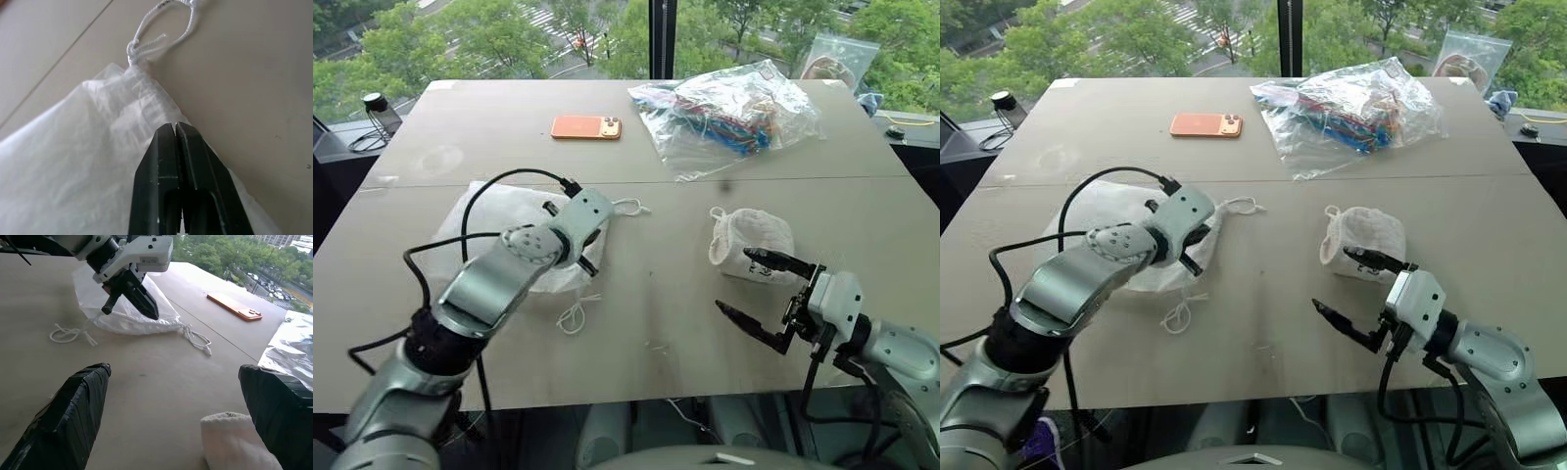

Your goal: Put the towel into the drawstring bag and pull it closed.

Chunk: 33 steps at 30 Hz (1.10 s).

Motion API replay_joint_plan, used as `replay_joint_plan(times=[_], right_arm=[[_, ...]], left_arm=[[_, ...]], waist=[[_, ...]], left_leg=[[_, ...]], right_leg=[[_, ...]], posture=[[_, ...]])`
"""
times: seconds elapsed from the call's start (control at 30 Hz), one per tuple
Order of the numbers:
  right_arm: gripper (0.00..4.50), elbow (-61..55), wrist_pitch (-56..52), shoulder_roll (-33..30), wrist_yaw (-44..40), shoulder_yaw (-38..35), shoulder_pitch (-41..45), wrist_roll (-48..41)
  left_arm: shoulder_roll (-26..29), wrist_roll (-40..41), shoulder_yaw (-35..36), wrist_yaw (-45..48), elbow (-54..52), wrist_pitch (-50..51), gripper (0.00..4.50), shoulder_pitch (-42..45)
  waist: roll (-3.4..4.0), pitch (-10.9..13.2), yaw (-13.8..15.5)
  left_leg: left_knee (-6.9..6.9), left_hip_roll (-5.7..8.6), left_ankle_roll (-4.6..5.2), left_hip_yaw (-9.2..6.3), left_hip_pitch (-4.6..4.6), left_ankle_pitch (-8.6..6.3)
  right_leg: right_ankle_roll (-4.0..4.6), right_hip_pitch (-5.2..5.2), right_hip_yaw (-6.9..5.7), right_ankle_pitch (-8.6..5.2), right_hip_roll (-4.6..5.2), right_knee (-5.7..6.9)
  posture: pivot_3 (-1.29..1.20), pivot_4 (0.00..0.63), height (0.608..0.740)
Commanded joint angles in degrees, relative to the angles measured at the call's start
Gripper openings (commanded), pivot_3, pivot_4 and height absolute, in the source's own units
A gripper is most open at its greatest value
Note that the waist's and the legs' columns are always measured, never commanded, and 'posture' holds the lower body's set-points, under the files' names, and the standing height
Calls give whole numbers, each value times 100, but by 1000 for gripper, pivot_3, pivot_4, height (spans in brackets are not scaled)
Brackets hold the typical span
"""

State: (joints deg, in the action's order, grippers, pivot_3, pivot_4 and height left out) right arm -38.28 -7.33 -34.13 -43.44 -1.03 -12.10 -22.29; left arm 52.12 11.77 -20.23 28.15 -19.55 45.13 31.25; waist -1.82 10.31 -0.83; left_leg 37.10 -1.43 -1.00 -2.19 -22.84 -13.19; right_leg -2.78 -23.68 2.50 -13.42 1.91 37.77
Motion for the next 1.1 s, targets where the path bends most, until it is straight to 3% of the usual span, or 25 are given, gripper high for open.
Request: replay_joint_plan(times=[0.03,0.1,0.17,0.27,0.37,0.53,0.67,0.77,0.87,1.07,1.1], right_arm=[[4500,-268,-31,-34,-7,72,31,-49],[4500,-250,-35,-33,4,91,44,-25],[4500,-198,-23,-15,14,106,67,5],[4500,-106,28,30,36,184,115,112],[4500,-78,60,63,45,219,111,170],[4500,-54,94,50,-7,165,44,158],[4500,-36,42,-8,-58,92,100,57],[4500,-37,-11,-80,-135,61,151,-42],[4500,-41,-34,-125,-180,41,192,-97],[4500,-54,-54,-200,-236,0,213,-167],[4500,-57,-62,-209,-241,-15,209,-176]], left_arm=[[635,-501,228,1496,1100,-3180,43,-84],[748,-372,452,2174,1806,-4189,43,-50],[730,-316,601,2507,2367,-4432,43,95],[449,429,966,2808,2510,-2915,43,296],[-62,1393,1540,2069,1525,-707,716,216],[-1060,1488,1991,73,-156,2601,2767,185],[-1937,1015,2123,-1063,-823,4284,4452,321],[-2328,681,2048,-1633,-1251,4684,4452,221],[-2354,344,1737,-2066,-1458,4672,4452,110],[-2745,-32,1693,-2434,-976,4334,4452,-124],[-2754,-81,1608,-2443,-817,4163,4217,-184]], waist=[[1,1,0],[3,0,7],[2,0,29],[1,1,39],[-4,3,39],[-5,4,-13],[-5,4,-19],[-6,4,-18],[-6,3,-6],[-6,3,8],[-6,3,9]], left_leg=[[0,0,0,2,0,0],[-2,-1,0,8,1,0],[0,-1,1,9,-3,0],[8,0,2,6,-11,0],[12,0,3,0,-17,-1],[20,1,11,-5,-19,-5],[19,1,11,-10,-7,-5],[22,1,11,-10,-5,-5],[22,2,10,-8,-1,-5],[23,7,10,-9,-3,-5],[23,7,10,-9,-3,-5]], right_leg=[[3,-1,1,2,1,0],[17,-2,2,9,3,-2],[12,-1,1,6,4,-4],[-1,-1,-3,-1,3,-4],[-4,-1,-7,-1,3,-4],[-39,-1,-6,7,4,6],[-39,1,-4,6,-5,17],[-39,3,-4,7,-5,18],[-39,3,0,8,-3,19],[-36,6,-1,9,2,18],[-36,6,-1,9,3,18]], posture=[[0,150,734],[0,150,734],[0,150,734],[0,150,734],[0,150,734],[0,150,734],[0,150,734],[0,150,734],[0,150,734],[0,150,734],[0,150,734]])
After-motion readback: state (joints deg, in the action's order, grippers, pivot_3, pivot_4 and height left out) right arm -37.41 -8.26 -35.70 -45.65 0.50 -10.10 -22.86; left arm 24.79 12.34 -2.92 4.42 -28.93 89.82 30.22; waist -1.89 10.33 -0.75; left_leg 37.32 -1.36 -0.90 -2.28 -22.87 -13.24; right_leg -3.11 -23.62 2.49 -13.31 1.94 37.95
